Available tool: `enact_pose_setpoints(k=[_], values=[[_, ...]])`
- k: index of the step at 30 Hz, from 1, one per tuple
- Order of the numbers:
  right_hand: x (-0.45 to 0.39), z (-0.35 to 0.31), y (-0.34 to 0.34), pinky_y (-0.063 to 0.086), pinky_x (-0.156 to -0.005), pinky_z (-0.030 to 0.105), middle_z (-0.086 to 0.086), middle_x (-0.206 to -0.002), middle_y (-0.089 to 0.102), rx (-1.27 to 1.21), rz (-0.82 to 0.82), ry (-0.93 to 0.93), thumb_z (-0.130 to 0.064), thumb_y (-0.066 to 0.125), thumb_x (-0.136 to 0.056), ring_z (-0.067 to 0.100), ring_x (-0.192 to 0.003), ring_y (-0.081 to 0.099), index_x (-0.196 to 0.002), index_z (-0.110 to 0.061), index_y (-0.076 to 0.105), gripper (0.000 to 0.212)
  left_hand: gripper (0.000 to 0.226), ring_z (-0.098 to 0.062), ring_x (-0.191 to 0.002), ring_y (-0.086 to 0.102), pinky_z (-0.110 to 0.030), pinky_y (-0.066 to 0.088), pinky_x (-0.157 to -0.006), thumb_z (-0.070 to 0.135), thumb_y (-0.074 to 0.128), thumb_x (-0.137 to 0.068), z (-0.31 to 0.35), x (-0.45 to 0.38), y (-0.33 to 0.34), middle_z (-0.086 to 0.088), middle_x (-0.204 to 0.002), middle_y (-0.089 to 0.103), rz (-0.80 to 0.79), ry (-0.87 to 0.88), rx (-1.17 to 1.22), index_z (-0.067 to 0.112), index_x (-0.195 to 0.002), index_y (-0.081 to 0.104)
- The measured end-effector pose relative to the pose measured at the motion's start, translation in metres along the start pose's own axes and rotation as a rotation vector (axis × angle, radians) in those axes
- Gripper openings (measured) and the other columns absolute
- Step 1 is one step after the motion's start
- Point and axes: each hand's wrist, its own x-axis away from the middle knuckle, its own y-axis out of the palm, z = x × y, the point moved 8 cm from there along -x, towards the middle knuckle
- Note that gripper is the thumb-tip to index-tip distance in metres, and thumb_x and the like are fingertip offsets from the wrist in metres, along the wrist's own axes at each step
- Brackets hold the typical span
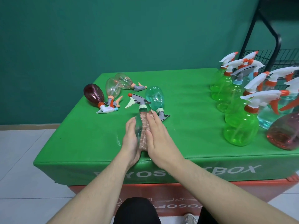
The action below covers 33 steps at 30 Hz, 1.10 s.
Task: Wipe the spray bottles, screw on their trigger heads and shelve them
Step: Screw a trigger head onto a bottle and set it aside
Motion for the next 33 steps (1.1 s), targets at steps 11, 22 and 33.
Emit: enact_pose_setpoints(k=[11, 22, 33], values=[[0.013, -0.001, 0.000, 0.008, -0.127, 0.032, -0.006, -0.169, 0.000, -0.019, 0.047, -0.030, -0.041, 0.021, -0.106, 0.003, -0.154, -0.003, -0.162, -0.020, 0.014, 0.059, 0.075, -0.026, -0.110, 0.071, -0.035, 0.060, -0.082, 0.045, 0.071, -0.081, 0.008, 0.007, 0.009, -0.016, -0.129, 0.070, -0.130, 0.041, 0.078, 0.014, -0.146, 0.048], [-0.034, 0.014, -0.023, 0.013, -0.124, 0.024, -0.004, -0.165, 0.026, -0.170, 0.047, 0.125, -0.025, 0.032, -0.109, 0.006, -0.150, 0.021, -0.158, -0.020, 0.030, 0.049, 0.072, -0.024, -0.096, 0.077, -0.048, 0.063, -0.069, 0.044, 0.071, -0.076, 0.004, 0.012, 0.020, -0.006, -0.116, 0.077, -0.240, -0.025, -0.096, 0.024, -0.143, 0.053], [-0.038, 0.021, -0.012, 0.028, -0.118, 0.031, -0.007, -0.155, 0.043, -0.379, 0.119, 0.258, -0.030, 0.030, -0.109, 0.008, -0.141, 0.038, -0.153, -0.028, 0.040, 0.045, 0.039, -0.020, -0.094, 0.074, -0.046, 0.060, -0.072, 0.034, 0.042, -0.107, 0.006, 0.010, 0.021, -0.012, -0.122, 0.073, -0.214, -0.045, -0.006, 0.022, -0.142, 0.052]])
